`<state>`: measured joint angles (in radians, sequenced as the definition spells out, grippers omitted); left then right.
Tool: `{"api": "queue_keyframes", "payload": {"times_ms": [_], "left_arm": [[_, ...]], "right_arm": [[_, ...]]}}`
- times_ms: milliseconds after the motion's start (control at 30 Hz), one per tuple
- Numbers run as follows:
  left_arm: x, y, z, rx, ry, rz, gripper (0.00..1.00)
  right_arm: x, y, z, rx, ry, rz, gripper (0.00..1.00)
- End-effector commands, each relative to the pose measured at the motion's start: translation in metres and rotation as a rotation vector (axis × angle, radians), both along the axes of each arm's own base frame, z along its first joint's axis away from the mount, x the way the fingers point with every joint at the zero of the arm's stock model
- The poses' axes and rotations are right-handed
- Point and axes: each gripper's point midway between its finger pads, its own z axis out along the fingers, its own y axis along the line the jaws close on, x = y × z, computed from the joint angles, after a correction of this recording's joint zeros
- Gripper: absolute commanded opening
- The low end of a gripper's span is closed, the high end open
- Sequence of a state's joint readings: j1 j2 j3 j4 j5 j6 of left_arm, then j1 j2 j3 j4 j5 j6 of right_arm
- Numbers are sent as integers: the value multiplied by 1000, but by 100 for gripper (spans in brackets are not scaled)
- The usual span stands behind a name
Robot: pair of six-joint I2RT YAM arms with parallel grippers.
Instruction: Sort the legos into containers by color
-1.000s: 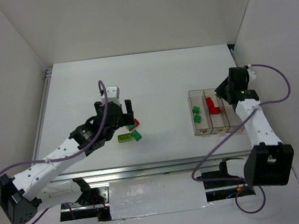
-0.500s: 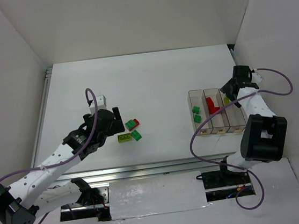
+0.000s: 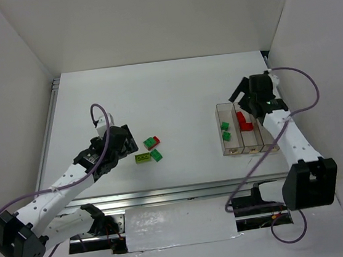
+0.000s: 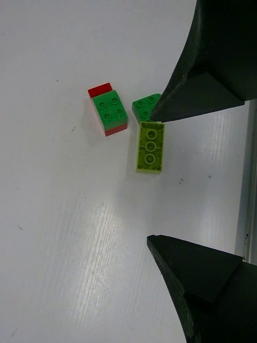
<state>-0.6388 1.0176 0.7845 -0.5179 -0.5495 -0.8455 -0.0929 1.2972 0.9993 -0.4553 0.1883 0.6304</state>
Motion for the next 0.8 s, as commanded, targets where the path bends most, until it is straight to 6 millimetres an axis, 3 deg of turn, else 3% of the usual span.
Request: {"api": "queue_keyframes", "payload": {"times_ms": [0, 100, 133, 167, 233, 600, 767], "left_arm": [[10, -9, -3, -61, -5, 13, 99], [12, -13, -12, -61, 21, 0, 99], [12, -14, -20, -57, 42, -6, 99], [15, -18, -21, -64, 37, -22, 98], [15, -26, -33, -75, 71, -53, 97], [23, -64, -89, -97, 236, -148, 99], [22, -62, -100, -84, 252, -141, 97]], "right_arm": [[-8, 81, 44, -30, -120, 293, 100], [-26, 121, 37, 31, -129, 446, 100], [-33, 136, 46, 86, -180, 515, 99], [-41, 143, 36, 116, -170, 540, 99], [-53, 155, 41, 158, -210, 599, 100], [-84, 165, 26, 190, -205, 682, 100], [-87, 165, 25, 181, -198, 693, 99]]}}
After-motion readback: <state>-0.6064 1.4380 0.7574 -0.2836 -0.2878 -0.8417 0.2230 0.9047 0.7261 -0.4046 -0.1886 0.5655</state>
